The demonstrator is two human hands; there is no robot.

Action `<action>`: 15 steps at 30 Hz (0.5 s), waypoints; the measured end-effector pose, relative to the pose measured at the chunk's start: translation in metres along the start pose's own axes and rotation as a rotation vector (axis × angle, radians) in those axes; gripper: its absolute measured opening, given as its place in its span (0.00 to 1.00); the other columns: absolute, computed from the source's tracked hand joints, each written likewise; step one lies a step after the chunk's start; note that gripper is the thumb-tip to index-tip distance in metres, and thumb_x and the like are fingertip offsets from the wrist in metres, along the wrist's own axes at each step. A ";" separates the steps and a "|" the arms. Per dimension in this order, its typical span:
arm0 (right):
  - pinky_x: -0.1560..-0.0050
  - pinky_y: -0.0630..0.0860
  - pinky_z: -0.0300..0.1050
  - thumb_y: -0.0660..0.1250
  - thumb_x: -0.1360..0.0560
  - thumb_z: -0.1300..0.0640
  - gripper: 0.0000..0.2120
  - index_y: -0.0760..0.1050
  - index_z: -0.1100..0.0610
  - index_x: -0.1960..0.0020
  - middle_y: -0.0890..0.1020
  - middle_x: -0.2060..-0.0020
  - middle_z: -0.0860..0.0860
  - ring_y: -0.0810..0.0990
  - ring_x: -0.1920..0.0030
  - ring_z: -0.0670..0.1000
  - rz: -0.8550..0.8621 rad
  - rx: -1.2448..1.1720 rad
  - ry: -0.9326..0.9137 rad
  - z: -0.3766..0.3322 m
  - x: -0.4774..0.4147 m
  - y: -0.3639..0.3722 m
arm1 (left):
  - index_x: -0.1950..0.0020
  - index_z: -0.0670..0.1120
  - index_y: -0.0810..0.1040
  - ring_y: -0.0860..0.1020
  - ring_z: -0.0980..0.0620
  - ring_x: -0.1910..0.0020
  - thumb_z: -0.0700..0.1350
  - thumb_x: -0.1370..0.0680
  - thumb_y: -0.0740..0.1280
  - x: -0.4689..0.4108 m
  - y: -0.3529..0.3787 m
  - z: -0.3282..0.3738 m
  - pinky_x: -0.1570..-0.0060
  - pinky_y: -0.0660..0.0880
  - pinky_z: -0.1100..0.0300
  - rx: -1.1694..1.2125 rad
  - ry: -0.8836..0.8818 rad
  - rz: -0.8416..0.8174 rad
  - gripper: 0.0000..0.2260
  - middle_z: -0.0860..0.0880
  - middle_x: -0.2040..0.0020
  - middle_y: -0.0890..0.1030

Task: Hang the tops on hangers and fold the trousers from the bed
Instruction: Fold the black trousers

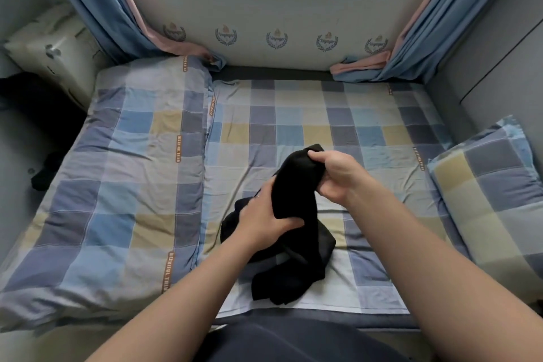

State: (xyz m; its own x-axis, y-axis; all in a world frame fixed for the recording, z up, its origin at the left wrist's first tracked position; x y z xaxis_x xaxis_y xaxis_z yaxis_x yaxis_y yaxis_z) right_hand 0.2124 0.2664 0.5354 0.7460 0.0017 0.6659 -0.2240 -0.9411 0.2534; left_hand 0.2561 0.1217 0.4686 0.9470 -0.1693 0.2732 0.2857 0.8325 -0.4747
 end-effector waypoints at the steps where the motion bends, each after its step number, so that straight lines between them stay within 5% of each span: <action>1: 0.56 0.81 0.46 0.56 0.16 0.65 0.10 0.74 0.67 0.41 0.82 0.53 0.60 0.82 0.56 0.55 -0.051 -0.015 0.008 -0.001 0.004 0.007 | 0.29 0.56 0.69 0.77 0.50 0.37 0.56 0.32 0.75 -0.002 -0.010 -0.001 0.38 0.73 0.48 0.008 0.027 0.075 0.33 0.54 0.38 0.80; 4: 0.60 0.83 0.45 0.59 0.17 0.67 0.10 0.73 0.66 0.38 0.82 0.49 0.60 0.83 0.54 0.54 -0.105 0.015 -0.070 -0.007 0.011 0.014 | 0.45 0.55 0.81 0.80 0.53 0.47 0.46 0.25 0.71 -0.004 -0.036 0.004 0.43 0.76 0.46 0.129 0.136 0.218 0.10 0.55 0.50 0.83; 6: 0.58 0.83 0.47 0.64 0.19 0.65 0.17 0.68 0.59 0.31 0.80 0.41 0.58 0.83 0.49 0.54 -0.059 0.192 -0.203 -0.011 0.012 0.009 | 0.48 0.62 0.80 0.77 0.58 0.45 0.47 0.24 0.70 -0.002 -0.054 0.017 0.39 0.74 0.47 0.206 0.215 0.290 0.10 0.57 0.48 0.80; 9: 0.40 0.79 0.46 0.65 0.18 0.53 0.17 0.71 0.50 0.30 0.79 0.36 0.51 0.80 0.39 0.49 -0.155 0.471 -0.366 -0.005 0.016 0.016 | 0.44 0.70 0.78 0.72 0.51 0.31 0.46 0.23 0.70 -0.004 -0.072 0.040 0.30 0.68 0.50 0.255 0.265 0.288 0.17 0.55 0.31 0.75; 11: 0.40 0.76 0.37 0.59 0.17 0.45 0.14 0.76 0.42 0.33 0.82 0.39 0.42 0.79 0.38 0.41 -0.315 0.508 -0.347 0.010 0.022 0.028 | 0.41 0.62 0.80 0.75 0.45 0.32 0.39 0.21 0.69 -0.007 -0.076 0.052 0.30 0.70 0.45 0.434 0.249 0.203 0.17 0.46 0.31 0.78; 13: 0.48 0.74 0.26 0.59 0.19 0.40 0.14 0.75 0.38 0.35 0.82 0.42 0.34 0.78 0.41 0.34 -0.409 0.523 -0.334 0.019 0.030 0.035 | 0.42 0.49 0.81 0.81 0.41 0.41 0.33 0.19 0.66 -0.007 -0.084 0.063 0.36 0.76 0.43 0.542 0.258 0.179 0.13 0.40 0.42 0.83; 15: 0.48 0.74 0.27 0.67 0.25 0.37 0.25 0.69 0.40 0.30 0.80 0.40 0.34 0.78 0.41 0.33 -0.408 0.542 -0.370 0.023 0.031 0.037 | 0.42 0.46 0.81 0.83 0.44 0.46 0.32 0.20 0.65 -0.009 -0.095 0.073 0.42 0.79 0.47 0.523 0.267 0.201 0.12 0.42 0.47 0.84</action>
State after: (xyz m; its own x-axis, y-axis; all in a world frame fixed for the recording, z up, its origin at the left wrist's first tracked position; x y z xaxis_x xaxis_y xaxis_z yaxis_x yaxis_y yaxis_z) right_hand 0.2414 0.2240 0.5495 0.8859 0.3606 0.2919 0.3808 -0.9245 -0.0137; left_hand 0.2097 0.0827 0.5720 0.9982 -0.0519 -0.0303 0.0518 0.9987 -0.0040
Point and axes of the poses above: each hand's wrist, its own x-axis away from the middle knuckle, its own y-axis out of the palm, z = x × y, the point moved 7 cm from there along -x, towards the middle knuckle
